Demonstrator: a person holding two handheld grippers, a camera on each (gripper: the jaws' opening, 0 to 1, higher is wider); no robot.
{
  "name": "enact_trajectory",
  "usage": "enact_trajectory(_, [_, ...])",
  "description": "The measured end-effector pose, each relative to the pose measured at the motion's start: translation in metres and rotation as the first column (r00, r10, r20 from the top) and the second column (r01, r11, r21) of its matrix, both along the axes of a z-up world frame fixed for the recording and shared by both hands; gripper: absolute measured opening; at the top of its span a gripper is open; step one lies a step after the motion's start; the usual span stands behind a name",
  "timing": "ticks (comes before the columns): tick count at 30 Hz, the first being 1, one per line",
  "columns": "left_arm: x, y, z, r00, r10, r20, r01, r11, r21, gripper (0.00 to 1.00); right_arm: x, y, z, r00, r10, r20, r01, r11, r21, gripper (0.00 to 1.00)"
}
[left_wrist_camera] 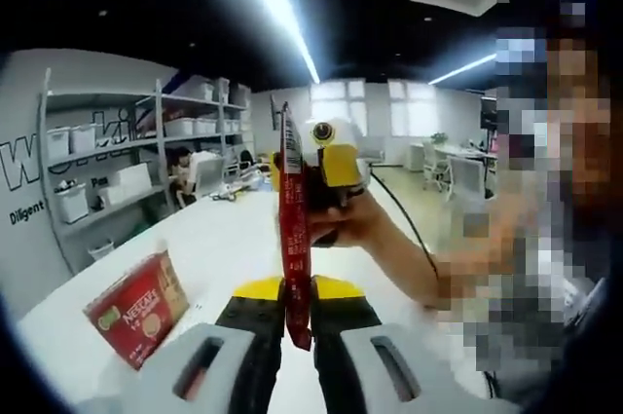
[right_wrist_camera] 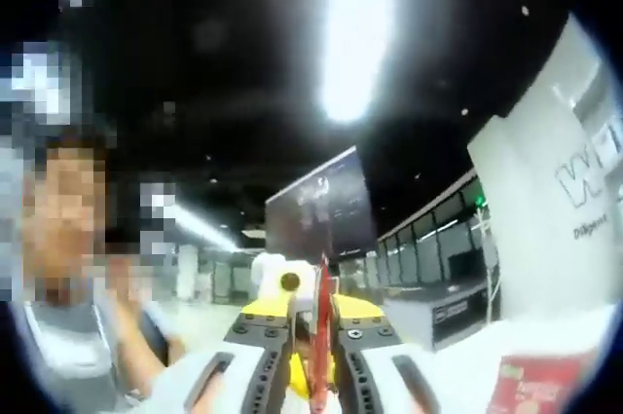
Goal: Tear open the coffee pouch, take out the coffee, and pour the coffee from the pouch into the cup
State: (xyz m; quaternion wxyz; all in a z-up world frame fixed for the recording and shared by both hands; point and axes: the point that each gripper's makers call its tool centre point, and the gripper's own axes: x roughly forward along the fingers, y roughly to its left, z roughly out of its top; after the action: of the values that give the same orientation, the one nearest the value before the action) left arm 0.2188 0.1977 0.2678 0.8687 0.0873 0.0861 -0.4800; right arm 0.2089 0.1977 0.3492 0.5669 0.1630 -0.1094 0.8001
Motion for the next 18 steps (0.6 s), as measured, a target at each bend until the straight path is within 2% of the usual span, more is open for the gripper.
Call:
enact_trajectory(9, [0.001, -0.002, -0.003, 1.0, -0.008, -0.02, 0.008, 1.0, 0.004, 0.12, 0.006, -0.009, 0.009, 0.998, -0.049, 0.027, 0.048, 0.998, 0.051, 0.15])
enact_trajectory(12, [-0.001, -0.005, -0.003, 1.0, -0.02, -0.024, 0.02, 1.0, 0.004, 0.12, 0.007, -0.01, 0.009, 0.998, -0.056, 0.039, 0.054, 0.997, 0.049, 0.11])
enact_trajectory(18, [-0.003, -0.009, -0.004, 0.999, -0.035, -0.03, 0.035, 0.999, -0.003, 0.12, 0.006, -0.011, 0.009, 0.995, -0.068, 0.078, 0.064, 0.997, 0.047, 0.11])
